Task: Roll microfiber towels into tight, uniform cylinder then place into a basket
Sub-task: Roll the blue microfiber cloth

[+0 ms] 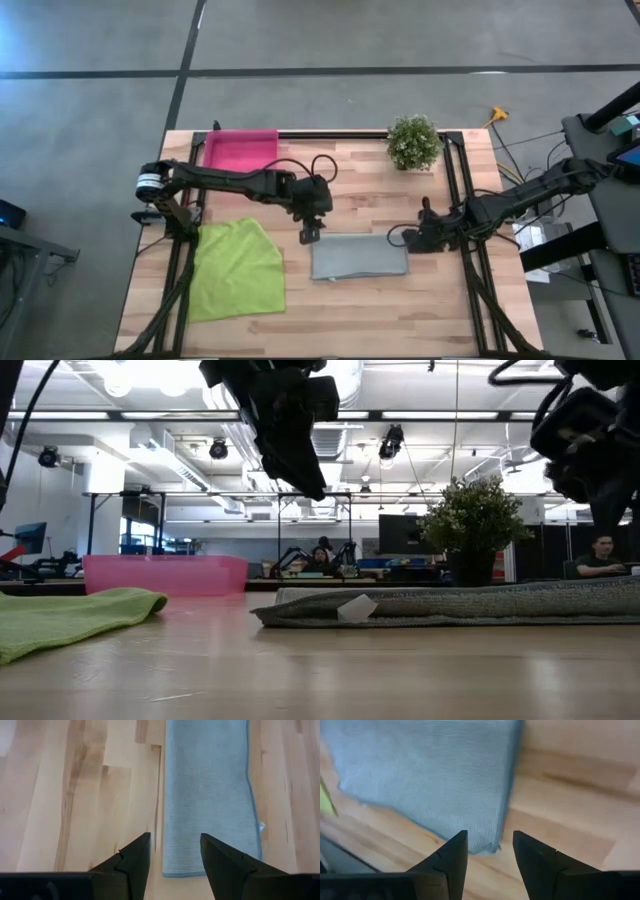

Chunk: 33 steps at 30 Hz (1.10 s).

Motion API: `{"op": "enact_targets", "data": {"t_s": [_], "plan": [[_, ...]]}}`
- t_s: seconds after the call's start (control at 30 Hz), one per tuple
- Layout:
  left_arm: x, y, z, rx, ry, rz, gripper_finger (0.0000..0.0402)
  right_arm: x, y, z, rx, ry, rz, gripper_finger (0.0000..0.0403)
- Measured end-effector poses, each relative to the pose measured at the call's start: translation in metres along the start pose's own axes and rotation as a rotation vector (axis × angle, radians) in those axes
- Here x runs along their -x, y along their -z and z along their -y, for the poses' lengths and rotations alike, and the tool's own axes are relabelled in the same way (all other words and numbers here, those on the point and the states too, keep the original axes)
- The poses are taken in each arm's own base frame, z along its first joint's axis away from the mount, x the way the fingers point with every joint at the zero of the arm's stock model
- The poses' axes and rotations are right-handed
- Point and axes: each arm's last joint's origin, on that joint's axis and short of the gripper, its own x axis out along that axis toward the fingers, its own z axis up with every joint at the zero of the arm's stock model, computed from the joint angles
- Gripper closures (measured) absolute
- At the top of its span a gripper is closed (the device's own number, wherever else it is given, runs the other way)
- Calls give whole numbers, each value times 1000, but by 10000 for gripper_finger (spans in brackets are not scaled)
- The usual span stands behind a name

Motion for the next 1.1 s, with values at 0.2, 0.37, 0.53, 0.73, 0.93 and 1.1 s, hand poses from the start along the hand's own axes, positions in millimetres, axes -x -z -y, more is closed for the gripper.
{"op": "enact_targets", "data": {"t_s": [0.2, 0.37, 0.53, 0.73, 0.93, 1.1], "plan": [[5, -1, 1, -2, 22, 10, 245, -11, 16, -5, -149, -10, -72, 234], [11, -2, 2, 0, 26, 27, 245, -27, 31, -5, -225, 46, -86, 207], [20, -2, 4, -2, 32, 49, 245, -45, 36, -5, -260, 90, -63, 182], [23, 0, 5, 31, 68, 46, 245, -65, 37, -11, -259, 52, -5, 177], [26, -1, 8, 49, 95, 52, 245, -73, 38, -13, -249, 71, 7, 192], [26, -1, 8, 50, 95, 53, 245, -71, 38, -13, -209, 66, 13, 209]]}}
